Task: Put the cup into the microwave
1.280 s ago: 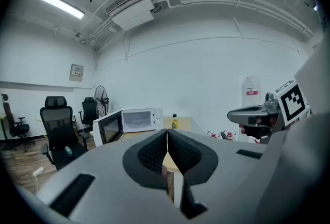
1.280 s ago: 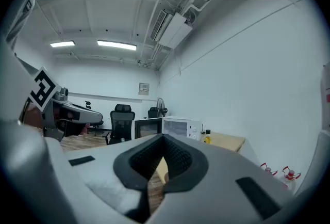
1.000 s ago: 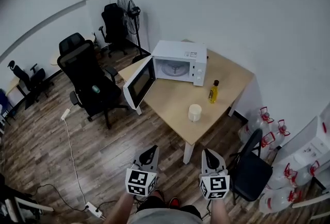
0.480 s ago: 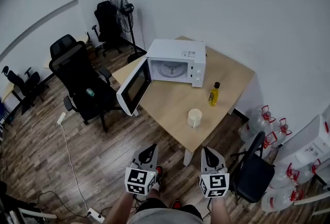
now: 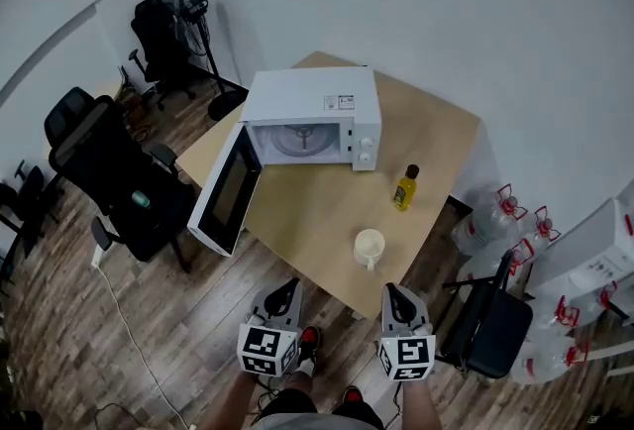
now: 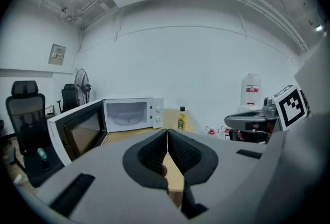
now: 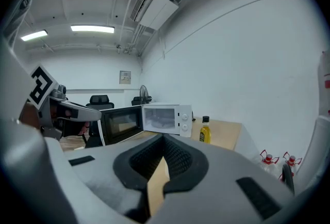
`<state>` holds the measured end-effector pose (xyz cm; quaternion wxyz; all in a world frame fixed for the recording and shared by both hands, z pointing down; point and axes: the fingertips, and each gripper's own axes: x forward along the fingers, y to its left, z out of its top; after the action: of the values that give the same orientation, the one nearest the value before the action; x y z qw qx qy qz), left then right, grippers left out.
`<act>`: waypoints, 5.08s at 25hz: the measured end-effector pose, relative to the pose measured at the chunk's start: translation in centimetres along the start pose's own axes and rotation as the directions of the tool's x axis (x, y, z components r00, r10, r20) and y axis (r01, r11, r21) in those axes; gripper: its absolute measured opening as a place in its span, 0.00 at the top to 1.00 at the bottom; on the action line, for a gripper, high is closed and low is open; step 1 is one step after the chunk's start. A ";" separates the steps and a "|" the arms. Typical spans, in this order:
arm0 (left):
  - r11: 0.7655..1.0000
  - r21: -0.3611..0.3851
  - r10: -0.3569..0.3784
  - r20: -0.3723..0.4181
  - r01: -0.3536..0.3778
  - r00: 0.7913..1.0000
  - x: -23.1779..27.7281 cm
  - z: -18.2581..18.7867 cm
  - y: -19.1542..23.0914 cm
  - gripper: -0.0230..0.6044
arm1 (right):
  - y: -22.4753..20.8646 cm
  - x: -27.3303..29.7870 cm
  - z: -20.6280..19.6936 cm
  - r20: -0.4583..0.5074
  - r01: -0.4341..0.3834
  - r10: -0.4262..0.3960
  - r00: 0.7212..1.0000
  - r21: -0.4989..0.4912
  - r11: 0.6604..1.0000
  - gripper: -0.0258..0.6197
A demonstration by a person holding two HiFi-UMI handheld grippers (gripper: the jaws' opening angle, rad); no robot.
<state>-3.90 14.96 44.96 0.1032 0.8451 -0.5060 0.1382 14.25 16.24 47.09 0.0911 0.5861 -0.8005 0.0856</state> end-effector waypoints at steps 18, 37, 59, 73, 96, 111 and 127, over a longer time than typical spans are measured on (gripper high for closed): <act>0.986 -0.036 -0.166 -0.203 0.162 0.965 13.6 -9.4 4.0 0.92 | -2.7 11.0 -12.2 -0.234 0.087 -0.063 0.970 0.097 0.991 0.85; 0.987 -0.061 -0.160 -0.268 0.149 0.950 16.2 -13.1 5.3 0.92 | -3.0 14.6 -16.7 -0.269 0.104 -0.075 0.960 0.096 0.990 0.78; 0.991 -0.052 -0.130 -0.221 0.121 0.967 15.4 -10.7 7.7 0.92 | -3.1 15.3 -13.1 -0.196 0.103 -0.092 0.976 0.046 0.994 0.88; 0.996 -0.013 -0.087 -0.079 0.086 0.993 14.0 -1.6 11.5 0.92 | -0.3 16.5 -3.2 -0.079 0.064 -0.064 0.995 -0.003 0.998 0.88; 1.000 0.023 -0.008 0.091 0.006 0.996 13.5 8.7 20.0 0.92 | 5.4 23.5 8.4 0.094 -0.004 0.011 0.995 -0.069 0.998 0.88; 0.996 -0.030 0.087 0.044 -0.086 0.995 20.3 8.5 24.5 0.92 | 4.4 33.8 9.0 0.070 -0.129 0.137 0.988 -0.107 0.986 0.88; 0.985 -0.085 0.145 -0.069 -0.150 0.987 27.4 4.2 27.7 0.92 | 3.7 43.2 3.9 -0.023 -0.234 0.232 0.972 -0.099 0.967 0.88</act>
<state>-15.53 -21.91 51.18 0.1463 0.7951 -0.5695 0.1490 -2.25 -23.49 53.87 0.1144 0.4822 -0.8666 0.0584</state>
